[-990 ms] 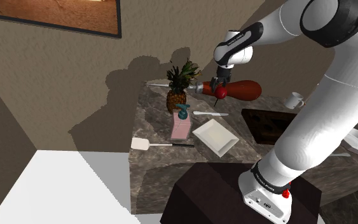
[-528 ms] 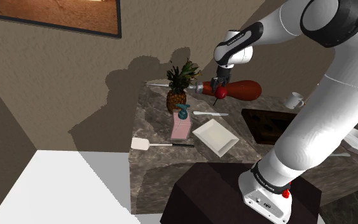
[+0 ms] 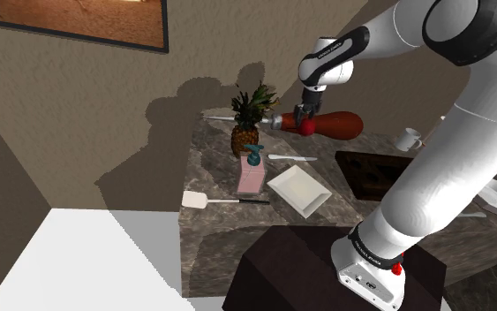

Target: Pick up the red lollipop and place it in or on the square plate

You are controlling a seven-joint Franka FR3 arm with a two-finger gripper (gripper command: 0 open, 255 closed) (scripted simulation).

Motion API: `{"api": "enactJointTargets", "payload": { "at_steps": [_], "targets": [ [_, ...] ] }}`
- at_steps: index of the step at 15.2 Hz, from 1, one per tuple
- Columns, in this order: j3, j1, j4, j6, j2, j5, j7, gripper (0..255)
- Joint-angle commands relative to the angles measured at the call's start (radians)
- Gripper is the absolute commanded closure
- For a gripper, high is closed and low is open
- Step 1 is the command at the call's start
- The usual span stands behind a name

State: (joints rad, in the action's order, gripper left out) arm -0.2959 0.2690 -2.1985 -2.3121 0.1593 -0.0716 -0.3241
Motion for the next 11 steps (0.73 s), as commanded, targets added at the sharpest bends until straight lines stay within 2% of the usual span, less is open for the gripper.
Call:
{"api": "enactJointTargets", "payload": {
  "at_steps": [1,11],
  "targets": [
    [-0.002,-0.001,0.006,0.025,-0.019,-0.006,0.002,255],
    [-0.003,-0.007,0.058,0.153,-0.098,-0.026,0.008,255]
  ]
}}
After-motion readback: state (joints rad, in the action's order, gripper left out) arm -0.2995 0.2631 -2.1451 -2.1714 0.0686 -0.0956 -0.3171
